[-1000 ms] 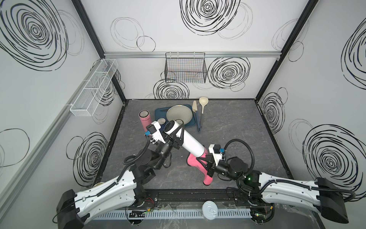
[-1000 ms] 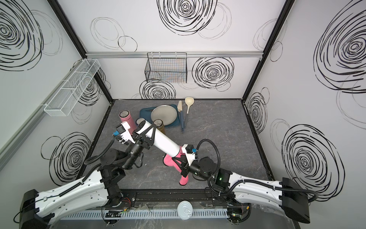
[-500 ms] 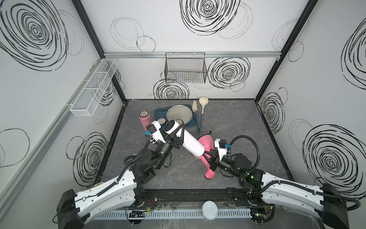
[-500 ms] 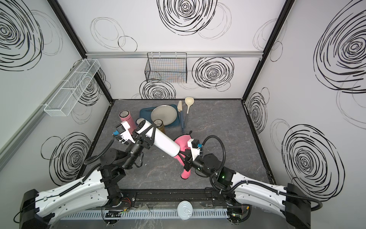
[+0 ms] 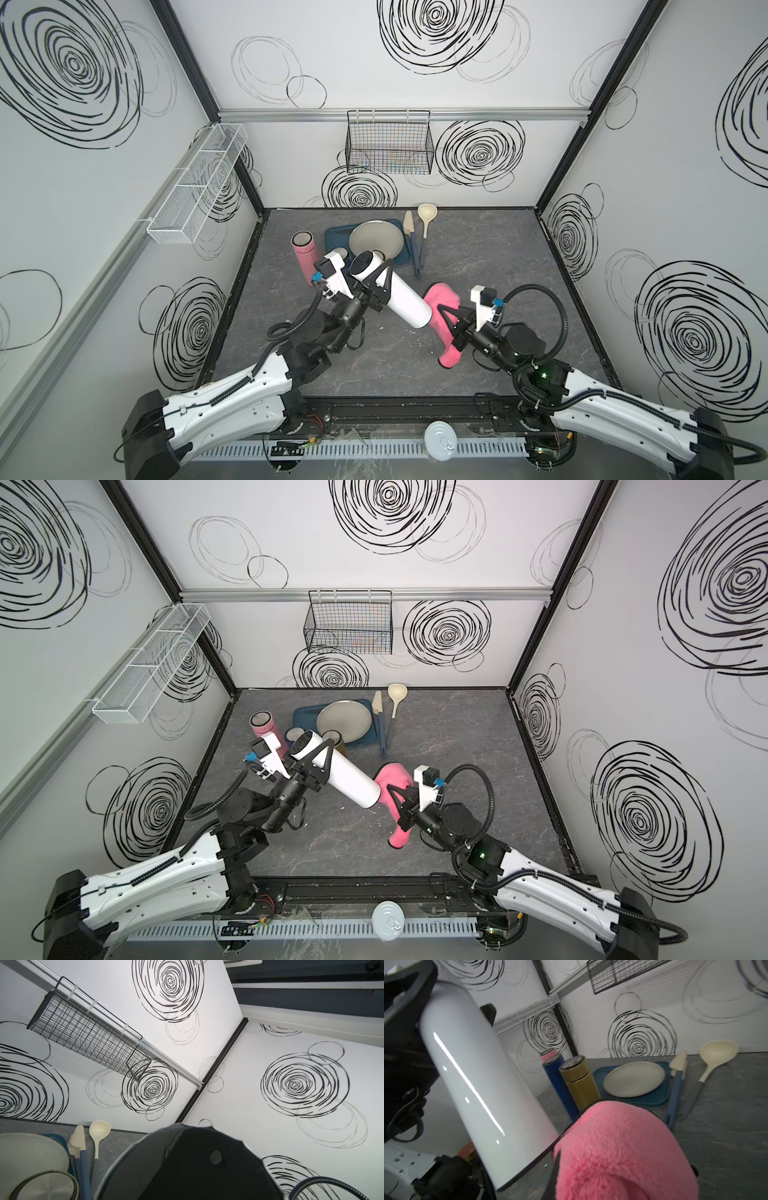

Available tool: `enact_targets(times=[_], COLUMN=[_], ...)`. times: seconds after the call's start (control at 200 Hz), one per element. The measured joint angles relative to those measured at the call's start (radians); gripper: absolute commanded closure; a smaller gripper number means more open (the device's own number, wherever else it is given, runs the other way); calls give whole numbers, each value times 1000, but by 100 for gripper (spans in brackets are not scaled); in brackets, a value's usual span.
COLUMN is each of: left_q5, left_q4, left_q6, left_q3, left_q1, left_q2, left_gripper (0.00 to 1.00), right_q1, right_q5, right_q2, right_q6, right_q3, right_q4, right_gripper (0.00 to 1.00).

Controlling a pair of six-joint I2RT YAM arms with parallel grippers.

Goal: Wipe the surface of the thermos
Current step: Wipe the dirt from the surface of the thermos, then place the cleaning item at the center of the board, then place the thermos at the center of the board.

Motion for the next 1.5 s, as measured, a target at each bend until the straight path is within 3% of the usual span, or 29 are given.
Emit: enact_targets(times=[0.185, 0.445, 0.6, 0.715, 1.006, 1.206, 1.501], left_q5=[-40, -55, -102, -119, -131, -157, -163], left_q4=[-36, -28, 23, 56, 206, 332, 398], left_q6=[158, 360, 446, 476, 485, 513, 510], left_q3=[99, 202, 212, 240, 335, 336, 336], left_q1=[-90, -147, -147, -118, 39, 54, 83], left_q2=[176, 424, 543, 637, 883, 986, 1012], left_gripper=[100, 100, 100, 100, 100, 100, 100], right_q1=[-113, -360, -541, -607, -615, -618, -616], right_q5=[201, 398, 346, 293, 202, 161, 32], right_q2=[-122, -120, -21, 79, 193, 322, 602], right_q6=[101, 174, 188, 196, 200, 200, 183], right_q3=[0, -1, -1, -1, 36, 84, 275], right_q4=[-238, -475, -470, -449, -432, -417, -386], right_gripper=[100, 100, 100, 100, 100, 100, 100])
